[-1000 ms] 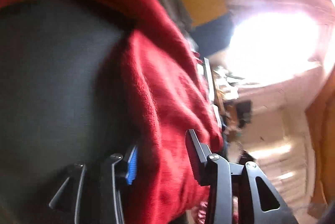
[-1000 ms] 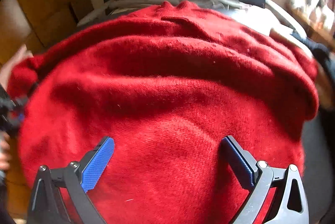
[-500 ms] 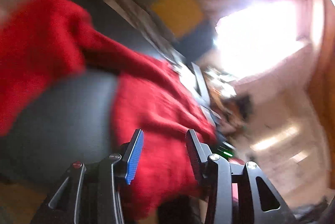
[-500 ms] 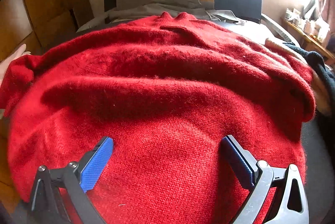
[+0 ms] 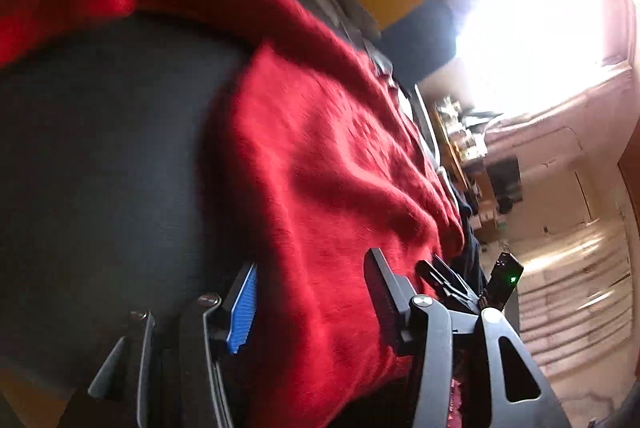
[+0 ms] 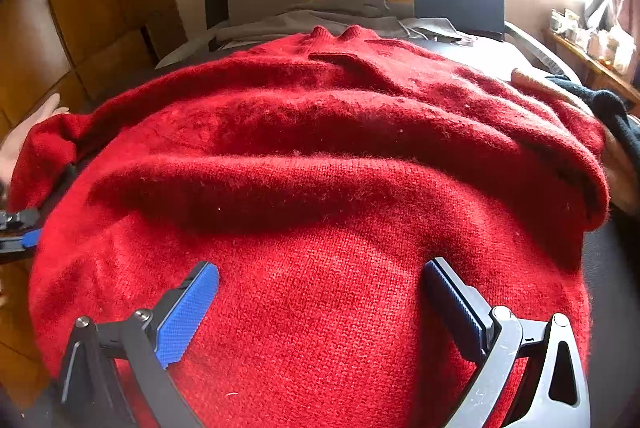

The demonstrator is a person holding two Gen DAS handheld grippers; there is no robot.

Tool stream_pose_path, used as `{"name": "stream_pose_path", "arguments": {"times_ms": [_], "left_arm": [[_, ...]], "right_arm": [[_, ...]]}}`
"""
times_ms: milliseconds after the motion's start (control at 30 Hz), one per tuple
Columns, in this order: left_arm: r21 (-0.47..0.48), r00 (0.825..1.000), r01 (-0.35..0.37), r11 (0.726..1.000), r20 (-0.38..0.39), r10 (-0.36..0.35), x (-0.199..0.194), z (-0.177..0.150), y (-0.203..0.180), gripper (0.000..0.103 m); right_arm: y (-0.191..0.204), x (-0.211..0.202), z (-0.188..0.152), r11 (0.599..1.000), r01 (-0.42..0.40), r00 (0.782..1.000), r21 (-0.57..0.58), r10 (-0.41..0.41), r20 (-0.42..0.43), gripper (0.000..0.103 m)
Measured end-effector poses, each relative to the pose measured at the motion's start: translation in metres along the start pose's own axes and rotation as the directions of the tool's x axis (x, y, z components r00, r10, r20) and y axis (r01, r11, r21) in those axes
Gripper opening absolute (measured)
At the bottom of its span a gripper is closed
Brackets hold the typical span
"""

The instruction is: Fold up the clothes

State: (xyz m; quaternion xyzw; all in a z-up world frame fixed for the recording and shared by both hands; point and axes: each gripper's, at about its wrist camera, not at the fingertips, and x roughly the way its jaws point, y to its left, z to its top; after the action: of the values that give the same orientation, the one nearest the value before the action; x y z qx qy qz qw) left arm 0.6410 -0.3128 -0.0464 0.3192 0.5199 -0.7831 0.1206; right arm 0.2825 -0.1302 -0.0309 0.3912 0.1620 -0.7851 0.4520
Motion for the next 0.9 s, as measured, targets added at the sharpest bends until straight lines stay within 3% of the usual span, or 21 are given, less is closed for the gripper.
{"name": "stream_pose_path", "arguments": {"times_ms": [67,133,200,300,367,433,567,633,700,733,800,900], "left_arm": [[0.011,0.999,-0.039,0.999,-0.026,0.039,0.008,0.006,-0.014,0.052],[0.081,0.988,-0.153,0.985,-0.016,0.154,0.012,0.01,-0.04,0.052],[0.209,0.967,-0.25,0.945,0.008,0.254,0.02,0.005,-0.07,0.052],[0.359,0.947,-0.293,0.886,-0.017,0.32,0.052,-0.011,-0.105,0.052],[0.421,0.923,-0.341,0.84,-0.02,0.385,0.079,-0.025,-0.116,0.052],[0.448,0.897,-0.408,0.796,0.033,0.441,0.086,-0.032,-0.125,0.052],[0.39,0.934,-0.343,0.855,0.043,0.355,0.059,-0.029,-0.123,0.052],[0.281,0.959,-0.279,0.918,0.037,0.28,0.037,-0.019,-0.102,0.052],[0.148,0.964,-0.266,0.953,0.071,0.258,0.009,-0.011,-0.068,0.052],[0.096,0.961,-0.271,0.958,0.09,0.263,-0.003,-0.009,-0.053,0.052],[0.035,0.939,-0.326,0.945,0.13,0.319,-0.021,-0.01,-0.027,0.052],[0.024,0.904,-0.407,0.913,0.155,0.399,-0.036,-0.023,-0.001,0.052]], "right_arm": [[0.001,0.0,-0.001,1.0,0.002,1.0,-0.01,-0.002,0.001,0.103],[0.001,0.001,0.0,1.0,0.003,1.0,-0.013,-0.002,0.001,0.103],[0.001,0.001,-0.001,1.0,0.0,1.0,-0.015,0.0,0.008,0.103],[0.001,0.0,-0.002,1.0,0.0,1.0,-0.017,0.001,0.015,0.103],[0.0,0.0,-0.002,1.0,-0.002,1.0,-0.017,0.003,0.019,0.103],[0.0,0.0,-0.002,1.0,-0.004,1.0,-0.017,0.004,0.019,0.103],[-0.001,-0.001,-0.002,1.0,-0.007,1.0,-0.017,0.007,0.02,0.103],[-0.001,-0.001,-0.002,1.0,-0.009,1.0,-0.016,0.009,0.022,0.103],[-0.002,-0.002,-0.002,1.0,-0.011,1.0,-0.016,0.012,0.025,0.103],[-0.002,-0.002,-0.002,1.0,-0.013,1.0,-0.016,0.013,0.026,0.103],[-0.002,-0.002,-0.002,1.0,-0.014,0.999,-0.016,0.015,0.029,0.103],[-0.003,-0.002,-0.002,1.0,-0.019,0.999,-0.012,0.019,0.034,0.103]]}}
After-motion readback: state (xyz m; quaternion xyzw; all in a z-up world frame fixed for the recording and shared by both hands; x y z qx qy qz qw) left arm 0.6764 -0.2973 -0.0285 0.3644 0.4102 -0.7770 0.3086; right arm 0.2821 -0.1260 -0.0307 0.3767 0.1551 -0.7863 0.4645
